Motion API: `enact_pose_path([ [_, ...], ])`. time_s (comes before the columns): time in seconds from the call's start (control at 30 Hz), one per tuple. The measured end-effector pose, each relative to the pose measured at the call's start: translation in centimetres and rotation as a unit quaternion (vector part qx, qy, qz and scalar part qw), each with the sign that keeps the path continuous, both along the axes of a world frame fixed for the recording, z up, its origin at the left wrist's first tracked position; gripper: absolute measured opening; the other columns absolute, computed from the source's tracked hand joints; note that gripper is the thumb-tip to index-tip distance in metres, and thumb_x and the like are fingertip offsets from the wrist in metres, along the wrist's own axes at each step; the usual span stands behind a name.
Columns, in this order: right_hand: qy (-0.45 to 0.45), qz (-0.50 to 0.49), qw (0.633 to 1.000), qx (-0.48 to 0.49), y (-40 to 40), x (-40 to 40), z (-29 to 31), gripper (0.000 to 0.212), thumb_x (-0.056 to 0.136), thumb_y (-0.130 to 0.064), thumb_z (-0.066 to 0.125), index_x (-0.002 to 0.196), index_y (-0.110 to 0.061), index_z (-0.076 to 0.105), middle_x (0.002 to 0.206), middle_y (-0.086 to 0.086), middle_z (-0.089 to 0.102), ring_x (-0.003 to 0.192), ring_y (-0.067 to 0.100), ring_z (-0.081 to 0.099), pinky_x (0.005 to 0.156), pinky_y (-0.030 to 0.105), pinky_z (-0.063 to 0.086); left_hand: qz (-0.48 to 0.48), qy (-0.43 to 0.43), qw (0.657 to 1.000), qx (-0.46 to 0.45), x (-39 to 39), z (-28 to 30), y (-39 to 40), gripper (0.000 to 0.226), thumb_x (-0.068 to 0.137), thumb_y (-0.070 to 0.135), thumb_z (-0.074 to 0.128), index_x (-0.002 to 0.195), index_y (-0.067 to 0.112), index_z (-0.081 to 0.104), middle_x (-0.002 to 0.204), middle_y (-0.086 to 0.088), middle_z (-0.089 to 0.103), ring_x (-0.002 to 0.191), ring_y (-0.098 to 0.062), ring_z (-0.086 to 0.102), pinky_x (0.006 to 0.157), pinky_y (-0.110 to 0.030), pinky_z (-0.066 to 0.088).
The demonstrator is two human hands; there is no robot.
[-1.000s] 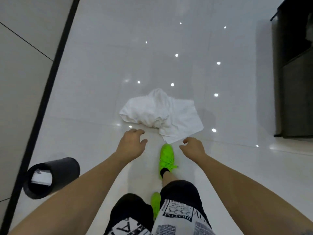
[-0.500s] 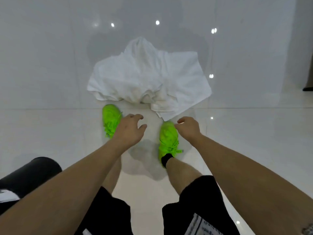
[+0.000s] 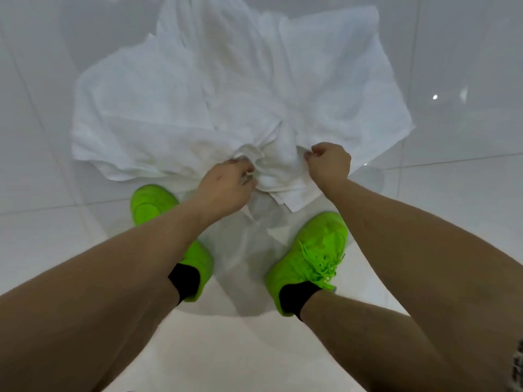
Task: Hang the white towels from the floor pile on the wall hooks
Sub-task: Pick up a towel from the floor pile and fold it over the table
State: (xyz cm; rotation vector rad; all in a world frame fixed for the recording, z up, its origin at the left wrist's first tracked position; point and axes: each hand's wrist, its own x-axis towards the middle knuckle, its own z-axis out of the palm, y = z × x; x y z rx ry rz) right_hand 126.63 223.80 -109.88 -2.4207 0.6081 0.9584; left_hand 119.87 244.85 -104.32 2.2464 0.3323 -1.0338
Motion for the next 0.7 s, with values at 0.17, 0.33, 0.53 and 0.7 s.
enact_pose_path([
  [0.17,-0.002,-0.035,0.999,0.021,1.0,-1.7,5.1,0.018,0.078,-0.031,0.078,0.078,-0.013,0.075,0.076,0.005,0.072,0.079,0.021,0.067,0.067,0.026,0.048,0.006,0.011,1.0,0.015,-0.6,4.5,0.4,0.03,0.091,0.035,0.058,0.116,0.021,0.065,0.112,-0.004,0.07,0.103,-0.026,0.062,0.085,-0.027,0.041],
  [0.33,-0.004,-0.051,0.995,0.089,1.8,-2.7,18.7,0.022,0.075,-0.034,0.081,0.078,-0.012,0.078,0.076,0.004,0.074,0.078,0.016,0.068,0.077,0.03,0.053,-0.017,0.007,1.0,0.021,0.2,16.6,-1.0,0.033,0.092,0.034,0.058,0.121,0.02,0.063,0.116,-0.004,0.068,0.106,-0.024,0.06,0.086,-0.026,0.039],
  [0.53,-0.084,-0.057,0.986,0.134,1.2,2.1,39.3,0.018,0.09,-0.021,0.062,0.074,-0.014,0.062,0.068,-0.002,0.06,0.065,0.014,0.054,0.065,0.026,0.037,-0.077,-0.041,0.996,0.016,6.3,35.9,-3.1,0.035,0.092,0.034,0.058,0.124,0.019,0.062,0.12,-0.006,0.066,0.111,-0.025,0.058,0.089,-0.027,0.04],
  [0.7,-0.166,-0.053,0.968,0.182,-2.5,10.3,57.5,0.016,0.097,-0.021,0.05,0.1,-0.013,0.064,0.091,-0.001,0.062,0.085,0.02,0.058,0.078,0.03,0.046,-0.15,-0.159,0.974,0.051,16.1,52.7,-6.9,0.053,0.092,0.035,0.06,0.14,0.02,0.046,0.135,-0.008,0.054,0.122,-0.027,0.05,0.096,-0.034,0.04],
])
